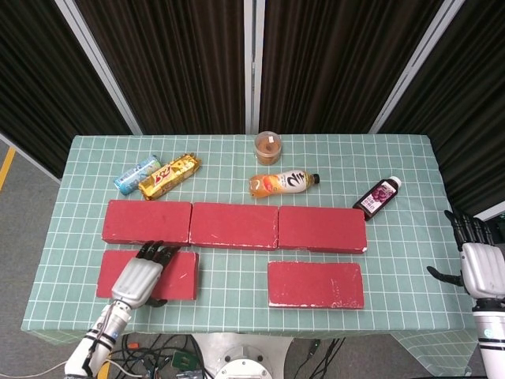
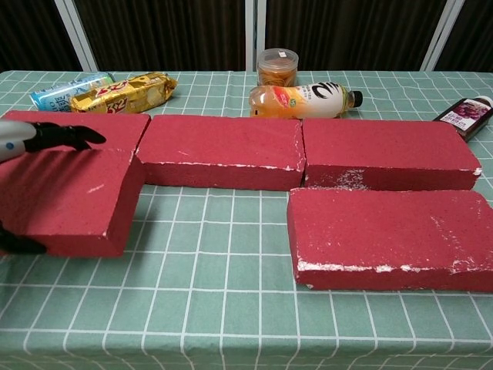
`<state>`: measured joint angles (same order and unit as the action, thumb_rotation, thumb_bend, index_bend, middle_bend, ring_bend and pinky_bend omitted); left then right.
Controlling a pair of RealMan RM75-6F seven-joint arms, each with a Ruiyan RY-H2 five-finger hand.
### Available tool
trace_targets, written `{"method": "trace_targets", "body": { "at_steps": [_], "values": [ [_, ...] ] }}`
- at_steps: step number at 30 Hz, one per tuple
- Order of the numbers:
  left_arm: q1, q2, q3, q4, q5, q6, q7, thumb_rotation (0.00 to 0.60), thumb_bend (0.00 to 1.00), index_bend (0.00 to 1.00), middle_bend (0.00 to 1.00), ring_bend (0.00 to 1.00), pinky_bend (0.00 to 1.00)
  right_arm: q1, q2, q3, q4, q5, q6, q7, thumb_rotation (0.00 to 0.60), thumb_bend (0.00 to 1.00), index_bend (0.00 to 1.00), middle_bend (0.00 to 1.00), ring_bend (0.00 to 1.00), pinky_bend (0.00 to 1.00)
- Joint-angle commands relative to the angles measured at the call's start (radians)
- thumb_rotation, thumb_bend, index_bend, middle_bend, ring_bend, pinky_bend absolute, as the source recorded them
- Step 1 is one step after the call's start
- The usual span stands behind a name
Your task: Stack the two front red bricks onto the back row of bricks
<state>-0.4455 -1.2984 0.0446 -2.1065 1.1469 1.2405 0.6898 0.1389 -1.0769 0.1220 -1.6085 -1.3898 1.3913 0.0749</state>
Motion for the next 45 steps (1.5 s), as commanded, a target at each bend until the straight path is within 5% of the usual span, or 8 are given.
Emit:
{"method": "trace_targets", "body": {
  "at_steps": [1,6,11,17,29,45],
  "values": [
    [-0.007,0.021,-0.015,-0.021,-0.007,0.010,0.019,0.600,0.12,0.03,0.30,0.00,0.00,0.000,0.000,0.000,0.002,0.002,-0.003,0.003,0.600,0.00,0.00,0.00,0.00,0.00],
    [-0.047,0.069,-0.068,-0.050,-0.056,-0.003,0.041,0.600,0.12,0.03,0.30,0.00,0.00,0.000,0.005,0.002,0.003,0.004,-0.004,0.002,0.600,0.00,0.00,0.00,0.00,0.00],
    [-0.159,0.135,-0.200,-0.042,-0.219,-0.112,0.002,0.600,0.12,0.03,0.30,0.00,0.00,-0.001,0.012,0.003,-0.007,0.001,0.003,-0.008,0.600,0.00,0.00,0.00,0.00,0.00],
    [-0.292,0.133,-0.303,0.085,-0.364,-0.278,-0.103,0.600,0.12,0.04,0.31,0.00,0.00,0.002,0.018,0.005,-0.015,0.005,-0.002,-0.016,0.600,0.00,0.00,0.00,0.00,0.00],
    [-0.477,-0.034,-0.285,0.393,-0.501,-0.456,-0.178,0.600,0.12,0.06,0.31,0.00,0.00,0.010,0.026,0.010,-0.027,-0.004,-0.001,-0.027,0.600,0.00,0.00,0.00,0.00,0.00],
    [-0.512,-0.031,-0.215,0.409,-0.457,-0.443,-0.220,0.600,0.12,0.06,0.31,0.00,0.00,0.008,0.021,0.010,-0.022,0.010,-0.005,-0.026,0.600,0.00,0.00,0.00,0.00,0.00]
  ]
}}
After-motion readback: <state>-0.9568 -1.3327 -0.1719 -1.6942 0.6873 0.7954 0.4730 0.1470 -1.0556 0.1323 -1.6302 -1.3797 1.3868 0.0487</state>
